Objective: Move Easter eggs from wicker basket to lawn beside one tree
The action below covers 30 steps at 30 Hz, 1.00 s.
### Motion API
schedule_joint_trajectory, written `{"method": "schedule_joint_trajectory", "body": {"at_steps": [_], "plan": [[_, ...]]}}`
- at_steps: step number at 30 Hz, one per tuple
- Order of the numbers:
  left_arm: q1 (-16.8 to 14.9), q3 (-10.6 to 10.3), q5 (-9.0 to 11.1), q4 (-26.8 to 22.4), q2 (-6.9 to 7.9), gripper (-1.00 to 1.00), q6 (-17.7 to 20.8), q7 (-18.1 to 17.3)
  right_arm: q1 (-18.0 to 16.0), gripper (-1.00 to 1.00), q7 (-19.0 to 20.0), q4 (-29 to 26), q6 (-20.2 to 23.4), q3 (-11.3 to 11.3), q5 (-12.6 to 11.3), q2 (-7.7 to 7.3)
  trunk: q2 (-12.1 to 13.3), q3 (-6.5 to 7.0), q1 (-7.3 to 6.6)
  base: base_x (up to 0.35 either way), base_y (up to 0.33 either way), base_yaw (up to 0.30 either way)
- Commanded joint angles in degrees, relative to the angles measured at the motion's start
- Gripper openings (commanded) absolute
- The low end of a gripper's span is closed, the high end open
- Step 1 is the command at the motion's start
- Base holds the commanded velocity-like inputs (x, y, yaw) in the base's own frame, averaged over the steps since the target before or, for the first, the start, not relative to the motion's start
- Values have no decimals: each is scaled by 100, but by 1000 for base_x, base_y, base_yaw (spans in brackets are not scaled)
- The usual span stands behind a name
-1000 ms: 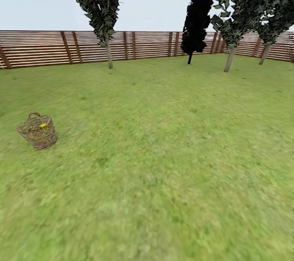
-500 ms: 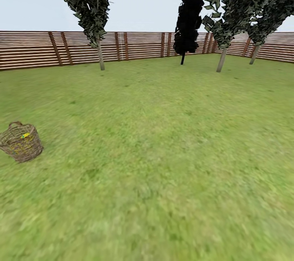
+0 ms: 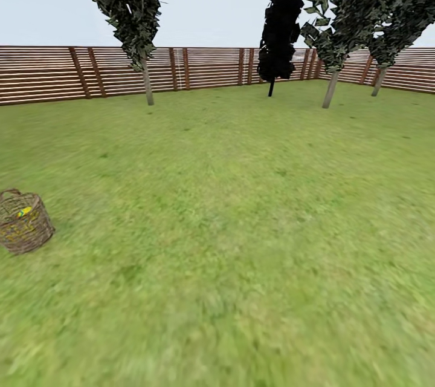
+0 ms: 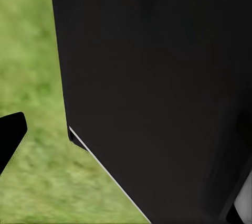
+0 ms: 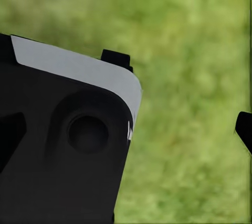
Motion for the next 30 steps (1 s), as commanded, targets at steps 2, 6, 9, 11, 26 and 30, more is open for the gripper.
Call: {"method": "schedule_joint_trajectory", "body": {"at_steps": [2, 6, 9, 11, 26, 30], "plan": [[3, 9, 4, -11, -1, 100, -5, 4, -3, 100, -4, 5, -17, 2, 35, -1, -1, -4, 3, 333, 0, 0], [3, 13, 5, -10, -1, 100, -5, 4, -3, 100, -4, 2, -17, 0, 36, -1, -1, -4, 3, 333, 0, 0], [3, 14, 5, -10, -1, 100, -5, 4, -3, 100, -2, 2, -17, -1, 36, -1, -1, -4, 3, 333, 0, 0], [3, 13, 4, -9, -1, 100, -5, 4, -3, 100, -4, 2, -17, -1, 36, -1, -1, 0, 3, 333, 0, 0], [3, 14, 3, -11, -1, 100, -5, 4, -3, 100, 2, 3, -17, 3, 36, -1, -1, 44, 3, 333, 0, 0], [3, 14, 3, -9, -1, 100, -5, 4, -3, 100, 3, 2, -17, 7, 36, -1, -1, 45, 3, 333, 0, 0]]}}
